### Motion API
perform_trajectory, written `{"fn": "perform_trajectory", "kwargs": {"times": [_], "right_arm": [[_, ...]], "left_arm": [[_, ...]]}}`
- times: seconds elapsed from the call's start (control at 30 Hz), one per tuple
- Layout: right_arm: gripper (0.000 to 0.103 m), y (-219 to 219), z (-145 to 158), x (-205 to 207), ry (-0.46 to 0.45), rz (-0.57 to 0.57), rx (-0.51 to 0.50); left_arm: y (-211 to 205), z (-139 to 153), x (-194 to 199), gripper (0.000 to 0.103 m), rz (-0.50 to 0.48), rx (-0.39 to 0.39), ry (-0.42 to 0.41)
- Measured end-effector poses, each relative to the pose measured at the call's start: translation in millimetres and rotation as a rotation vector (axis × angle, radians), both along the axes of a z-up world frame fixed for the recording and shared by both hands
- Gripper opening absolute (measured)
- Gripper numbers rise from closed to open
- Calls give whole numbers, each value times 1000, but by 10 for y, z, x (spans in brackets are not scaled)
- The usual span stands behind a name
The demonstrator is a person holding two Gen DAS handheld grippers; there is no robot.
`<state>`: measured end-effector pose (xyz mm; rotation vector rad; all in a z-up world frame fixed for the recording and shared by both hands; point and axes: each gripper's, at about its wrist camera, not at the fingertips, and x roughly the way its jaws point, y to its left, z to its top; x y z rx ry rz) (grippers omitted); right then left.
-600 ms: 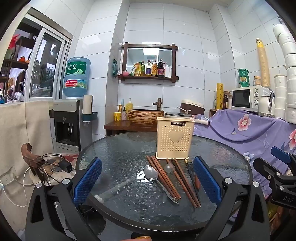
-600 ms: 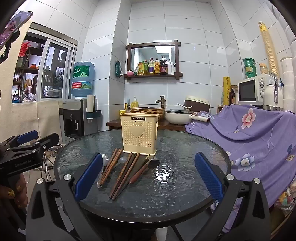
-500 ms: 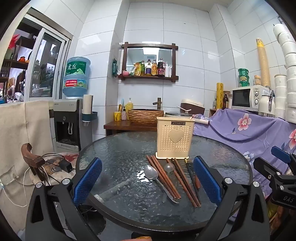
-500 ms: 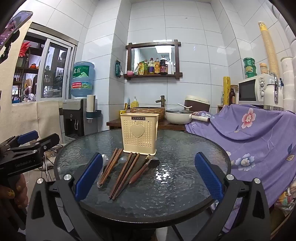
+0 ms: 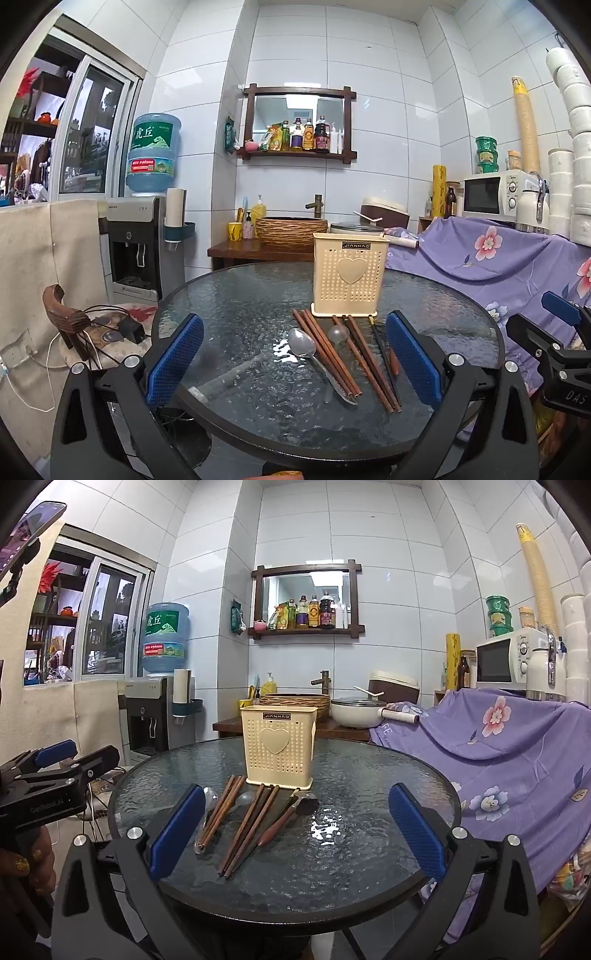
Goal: Organize utensils
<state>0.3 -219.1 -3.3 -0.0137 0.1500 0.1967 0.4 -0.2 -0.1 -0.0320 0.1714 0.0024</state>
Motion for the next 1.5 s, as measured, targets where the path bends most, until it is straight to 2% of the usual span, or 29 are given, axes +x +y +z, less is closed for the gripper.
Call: {"fn": "perform_trajectory", "kwargs": {"times": [1.5], "right_arm": [[98,-2,4,-12,1,1,-2]], "left_arm": [[-13,10,-2,97,0,1,2]]}}
